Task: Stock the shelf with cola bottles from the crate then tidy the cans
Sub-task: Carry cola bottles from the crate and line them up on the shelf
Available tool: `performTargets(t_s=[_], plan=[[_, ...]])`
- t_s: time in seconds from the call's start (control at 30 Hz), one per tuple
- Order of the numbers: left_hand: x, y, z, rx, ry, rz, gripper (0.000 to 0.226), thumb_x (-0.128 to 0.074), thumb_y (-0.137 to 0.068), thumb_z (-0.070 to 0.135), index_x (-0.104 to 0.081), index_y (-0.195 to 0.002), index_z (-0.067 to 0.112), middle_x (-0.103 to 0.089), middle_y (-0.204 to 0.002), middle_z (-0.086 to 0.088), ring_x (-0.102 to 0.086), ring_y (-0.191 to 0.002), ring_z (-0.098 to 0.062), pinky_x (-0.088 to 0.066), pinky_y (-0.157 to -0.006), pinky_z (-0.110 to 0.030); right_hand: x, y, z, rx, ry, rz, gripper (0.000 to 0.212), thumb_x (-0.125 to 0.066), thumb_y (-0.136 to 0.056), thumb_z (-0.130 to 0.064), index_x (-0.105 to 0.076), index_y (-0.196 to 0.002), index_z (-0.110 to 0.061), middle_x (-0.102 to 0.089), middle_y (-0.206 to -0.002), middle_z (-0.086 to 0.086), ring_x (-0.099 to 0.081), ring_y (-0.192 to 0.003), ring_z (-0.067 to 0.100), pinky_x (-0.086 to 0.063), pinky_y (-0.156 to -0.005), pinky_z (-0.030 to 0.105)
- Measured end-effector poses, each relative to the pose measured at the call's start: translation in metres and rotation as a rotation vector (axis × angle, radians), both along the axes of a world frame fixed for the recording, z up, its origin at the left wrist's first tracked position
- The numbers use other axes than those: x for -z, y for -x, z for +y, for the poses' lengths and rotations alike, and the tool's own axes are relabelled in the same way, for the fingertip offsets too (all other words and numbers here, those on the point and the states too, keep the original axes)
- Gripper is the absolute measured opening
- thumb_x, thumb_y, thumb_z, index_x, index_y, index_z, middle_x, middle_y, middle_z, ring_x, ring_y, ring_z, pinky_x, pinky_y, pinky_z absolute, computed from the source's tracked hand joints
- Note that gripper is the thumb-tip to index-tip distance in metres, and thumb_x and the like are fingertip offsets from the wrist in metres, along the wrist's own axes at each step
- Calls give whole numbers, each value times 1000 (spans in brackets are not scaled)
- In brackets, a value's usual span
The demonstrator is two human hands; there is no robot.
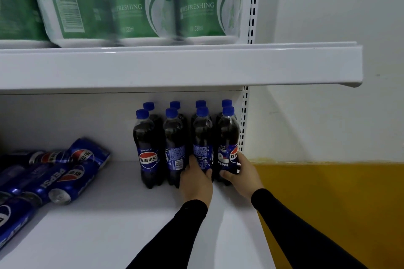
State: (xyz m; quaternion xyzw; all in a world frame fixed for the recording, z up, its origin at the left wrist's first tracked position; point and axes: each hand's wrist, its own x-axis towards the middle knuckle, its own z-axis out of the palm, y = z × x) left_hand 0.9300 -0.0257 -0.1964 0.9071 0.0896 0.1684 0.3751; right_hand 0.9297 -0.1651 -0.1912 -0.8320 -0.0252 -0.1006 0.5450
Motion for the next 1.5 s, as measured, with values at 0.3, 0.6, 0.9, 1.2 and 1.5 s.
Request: performTargets(t_s=[0.3, 0.6, 0.9, 1.2, 1.5], plan=[[-5, 5, 0, 38, 45, -9, 65, -62, -92, 28, -31, -147, 12, -46, -144, -12, -46, -131, -30, -41, -103, -37, -5, 2, -3, -11, 6, 35, 51, -78, -80, -23, -49, -120, -35, -62, -113, -13, -61, -103, 8, -47, -76, 15], [-59, 41, -5, 155, 204, -204, 31, -54, -96, 35, -55, -122, 18, -59, -117, -2, -59, -105, -20, -50, -93, -36, -29, 35, -27, 87, -117, -33, 64, -61, -90, -47, -42, -144, -18, -51, -141, 1, -53, -120, 15, -44, -93, 27], [-98, 84, -91, 516, 621, -154, 34, -51, -99, 36, -56, -128, 21, -61, -126, 4, -57, -116, -13, -45, -102, -34, -50, 109, -121, 185, -277, -124, 53, -56, -84, -63, -50, -129, -37, -57, -132, -10, -55, -122, 14, -46, -105, 45], [-89, 151, -196, 974, 720, -3, 31, -46, -101, 36, -55, -128, 23, -57, -131, 3, -54, -122, -13, -41, -103, -30, -62, 265, -226, 611, -315, -234, 45, -53, -97, -41, -47, -137, -22, -54, -136, 0, -59, -117, 13, -48, -102, 37], [-66, 270, -290, 1411, 686, 203, 38, -42, -103, 35, -53, -135, 17, -57, -132, 1, -55, -120, -14, -41, -101, -30, -56, 483, -241, 1120, -307, -247, 42, -50, -99, -41, -45, -137, -24, -57, -125, -9, -60, -112, 7, -51, -89, 28]])
